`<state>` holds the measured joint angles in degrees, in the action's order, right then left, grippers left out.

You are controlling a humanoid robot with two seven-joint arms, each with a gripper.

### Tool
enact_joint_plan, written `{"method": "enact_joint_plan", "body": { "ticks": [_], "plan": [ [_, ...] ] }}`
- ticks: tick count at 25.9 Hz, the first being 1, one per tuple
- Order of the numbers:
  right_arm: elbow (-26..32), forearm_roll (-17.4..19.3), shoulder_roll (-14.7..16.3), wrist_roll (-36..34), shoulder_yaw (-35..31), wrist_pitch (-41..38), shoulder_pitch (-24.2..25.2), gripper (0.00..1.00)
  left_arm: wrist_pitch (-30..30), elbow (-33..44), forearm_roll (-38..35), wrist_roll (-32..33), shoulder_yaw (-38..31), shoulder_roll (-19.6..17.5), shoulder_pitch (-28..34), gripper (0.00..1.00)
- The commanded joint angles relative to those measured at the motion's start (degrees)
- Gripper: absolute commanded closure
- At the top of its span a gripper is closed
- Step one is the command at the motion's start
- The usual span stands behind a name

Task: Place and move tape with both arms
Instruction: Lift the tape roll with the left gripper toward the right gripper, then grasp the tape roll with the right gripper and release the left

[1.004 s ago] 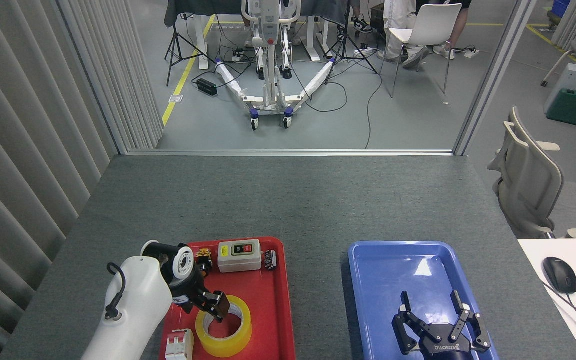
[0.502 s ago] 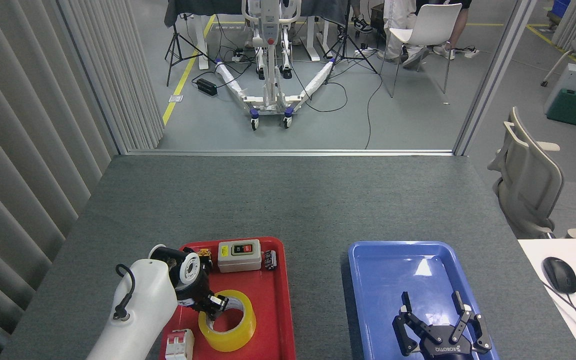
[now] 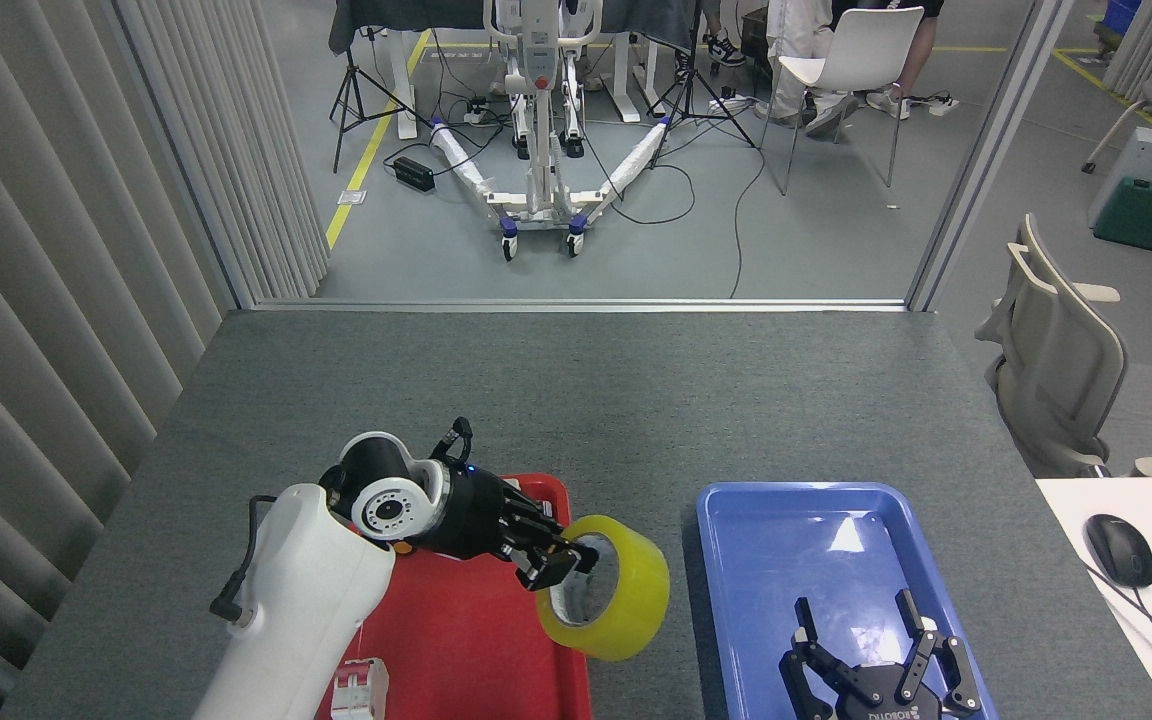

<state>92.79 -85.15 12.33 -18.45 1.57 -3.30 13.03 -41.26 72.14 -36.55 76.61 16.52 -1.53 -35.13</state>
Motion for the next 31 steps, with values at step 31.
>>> {"method": "enact_joint_plan", "body": {
  "ticks": [31],
  "plan": [
    [4.69,-5.91,5.51,-12.67,4.05,-41.7,4.28,0.39,-3.74,-18.52,23.72,-1.64,0.53,9.44,2.61,1.0]
  ]
}}
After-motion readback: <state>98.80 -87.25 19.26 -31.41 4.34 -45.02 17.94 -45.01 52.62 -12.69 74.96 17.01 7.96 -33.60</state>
